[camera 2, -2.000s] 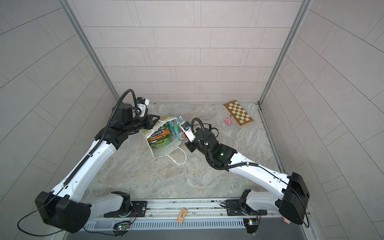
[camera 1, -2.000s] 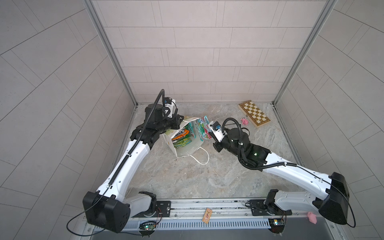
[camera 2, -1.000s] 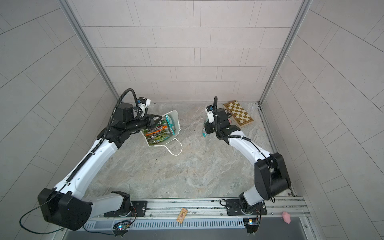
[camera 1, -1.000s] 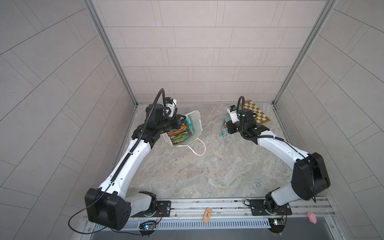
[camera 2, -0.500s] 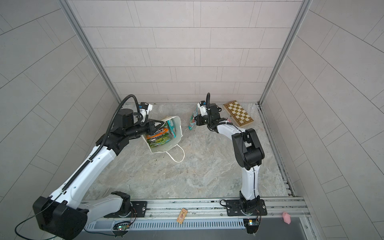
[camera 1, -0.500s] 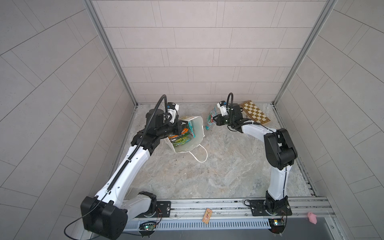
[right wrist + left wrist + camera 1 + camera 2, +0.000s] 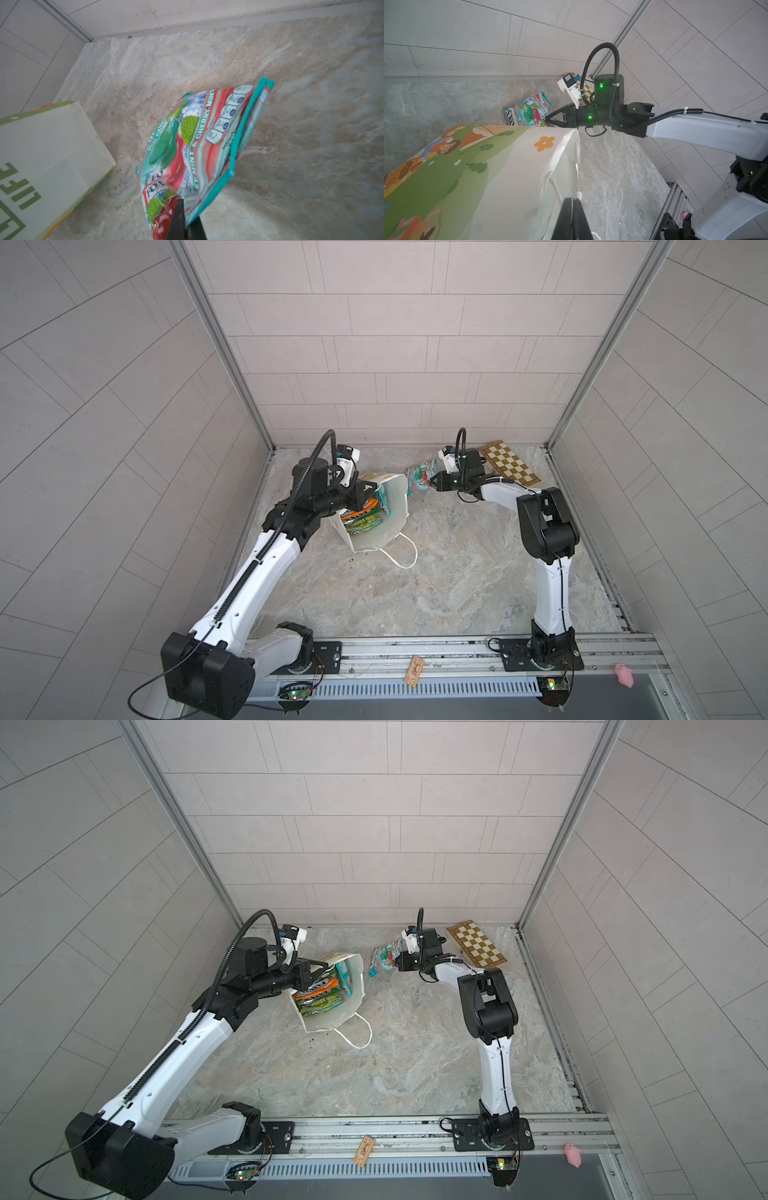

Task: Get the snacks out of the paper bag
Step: 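Lower the teal packet onto the table beside the bag and release, then move the right gripper back toward the bag opening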

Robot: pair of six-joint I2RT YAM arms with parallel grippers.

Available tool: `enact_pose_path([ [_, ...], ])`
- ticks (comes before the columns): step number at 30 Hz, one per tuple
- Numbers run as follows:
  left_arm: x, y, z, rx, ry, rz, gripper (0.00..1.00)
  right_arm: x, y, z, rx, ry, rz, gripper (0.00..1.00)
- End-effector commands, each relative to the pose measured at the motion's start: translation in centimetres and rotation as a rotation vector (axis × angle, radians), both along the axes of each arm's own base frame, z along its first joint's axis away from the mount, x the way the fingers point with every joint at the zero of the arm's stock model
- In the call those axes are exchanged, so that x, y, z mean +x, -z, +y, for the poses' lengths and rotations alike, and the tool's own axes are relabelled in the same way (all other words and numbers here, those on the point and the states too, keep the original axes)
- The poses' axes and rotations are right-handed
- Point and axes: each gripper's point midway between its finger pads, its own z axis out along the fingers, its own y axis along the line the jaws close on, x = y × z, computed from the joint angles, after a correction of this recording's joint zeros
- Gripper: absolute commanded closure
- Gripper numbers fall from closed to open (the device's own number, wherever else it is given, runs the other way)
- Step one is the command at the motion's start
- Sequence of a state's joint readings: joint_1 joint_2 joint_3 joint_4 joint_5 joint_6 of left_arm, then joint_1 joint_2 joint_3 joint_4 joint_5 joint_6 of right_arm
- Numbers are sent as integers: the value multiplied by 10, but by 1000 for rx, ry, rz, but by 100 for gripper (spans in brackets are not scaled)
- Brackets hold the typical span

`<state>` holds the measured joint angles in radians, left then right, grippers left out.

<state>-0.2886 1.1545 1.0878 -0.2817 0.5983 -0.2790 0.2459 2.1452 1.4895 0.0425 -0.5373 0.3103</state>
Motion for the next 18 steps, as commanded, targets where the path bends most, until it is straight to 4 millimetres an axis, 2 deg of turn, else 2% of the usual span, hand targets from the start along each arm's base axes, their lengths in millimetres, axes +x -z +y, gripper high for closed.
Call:
enact_pose_path([
  [1,-4,-4,-1,4,13,-26,100,1,12,-2,-32,-2,28,100],
  [4,-3,-2,-1,6,11,-22,100,2,17,-3,-39,1,39,98],
  [5,-3,-2,0,6,10,-23,100,2,18,-3,-43,2,40,93],
  [9,-3,-2,-1,4,14,-20,100,0,16,-11,-84,23,32,63],
  [12,-3,-1,-2,3,17,-17,100,-3,4,-18,-124,45,-2,50],
  [18,-3,-1,-2,2,18,-16,100,-21,-30,-34,-150,94,-106,43],
])
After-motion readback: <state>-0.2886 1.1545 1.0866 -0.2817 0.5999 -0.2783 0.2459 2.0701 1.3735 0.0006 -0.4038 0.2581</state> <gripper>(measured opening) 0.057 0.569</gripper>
